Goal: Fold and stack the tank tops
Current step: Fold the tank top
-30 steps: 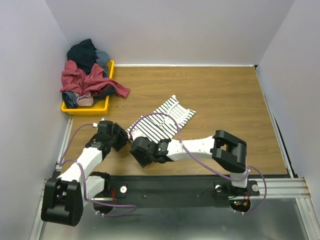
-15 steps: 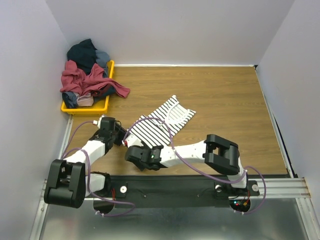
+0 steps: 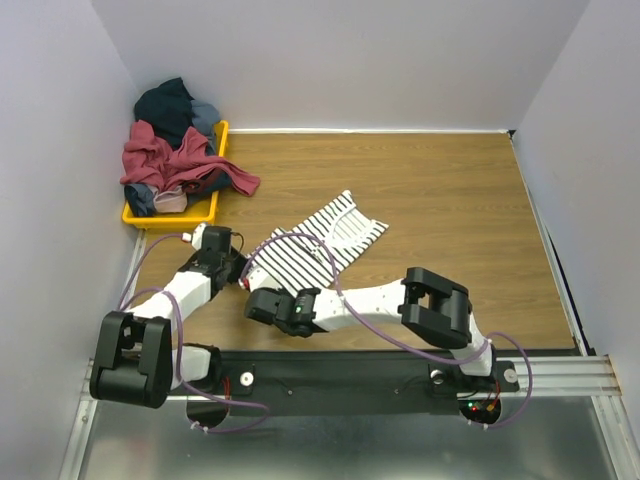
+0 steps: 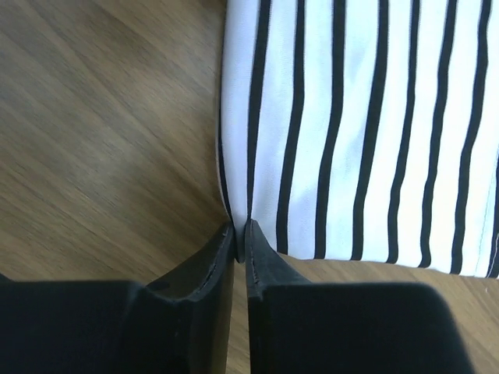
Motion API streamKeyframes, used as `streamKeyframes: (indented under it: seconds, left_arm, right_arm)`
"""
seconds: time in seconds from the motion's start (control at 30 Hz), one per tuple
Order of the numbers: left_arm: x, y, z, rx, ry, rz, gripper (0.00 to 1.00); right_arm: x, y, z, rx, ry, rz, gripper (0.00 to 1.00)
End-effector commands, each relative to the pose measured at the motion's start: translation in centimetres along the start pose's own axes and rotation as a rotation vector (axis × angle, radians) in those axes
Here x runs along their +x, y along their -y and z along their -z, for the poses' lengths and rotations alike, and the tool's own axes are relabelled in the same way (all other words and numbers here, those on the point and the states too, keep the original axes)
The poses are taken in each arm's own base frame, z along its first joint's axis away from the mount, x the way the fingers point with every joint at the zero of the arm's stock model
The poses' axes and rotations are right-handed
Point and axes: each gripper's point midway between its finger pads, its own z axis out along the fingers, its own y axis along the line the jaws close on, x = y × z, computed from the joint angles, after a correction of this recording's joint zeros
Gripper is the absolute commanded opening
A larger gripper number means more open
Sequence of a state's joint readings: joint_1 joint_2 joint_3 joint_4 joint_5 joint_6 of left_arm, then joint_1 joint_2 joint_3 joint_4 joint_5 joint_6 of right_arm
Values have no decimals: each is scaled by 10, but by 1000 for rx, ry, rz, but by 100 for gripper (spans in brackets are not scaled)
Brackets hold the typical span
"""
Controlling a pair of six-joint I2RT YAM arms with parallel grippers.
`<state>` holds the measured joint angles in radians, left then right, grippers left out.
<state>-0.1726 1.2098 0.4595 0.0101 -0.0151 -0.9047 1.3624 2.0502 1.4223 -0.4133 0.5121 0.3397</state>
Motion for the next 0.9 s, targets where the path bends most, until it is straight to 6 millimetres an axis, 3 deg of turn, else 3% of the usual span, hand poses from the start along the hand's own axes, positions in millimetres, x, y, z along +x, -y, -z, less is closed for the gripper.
streamKeyframes:
  seconds: [0.0, 0.3, 0.43, 0.63, 0.77, 0.87]
  left_arm:
    - [-48, 13, 11, -17, 150, -1, 3]
    - [-114, 16, 46, -75, 290, -19, 0]
    - [-145, 51, 70, 3, 348, -47, 0]
    - [-157, 97, 74, 111, 315, -69, 0]
    - [-147, 131, 69, 150, 288, -102, 0]
    - [-132, 158, 63, 168, 262, -127, 0]
  right_arm:
    - [-23, -28, 12, -133, -7, 5, 11]
    - [-103, -115, 61, -564, 60, -94, 10]
    - [-129, -130, 82, -662, 93, -129, 10]
    - [-148, -110, 94, -717, 115, -230, 10]
    - [-162, -84, 101, -759, 146, -320, 10]
    - [-172, -43, 108, -781, 186, -410, 10]
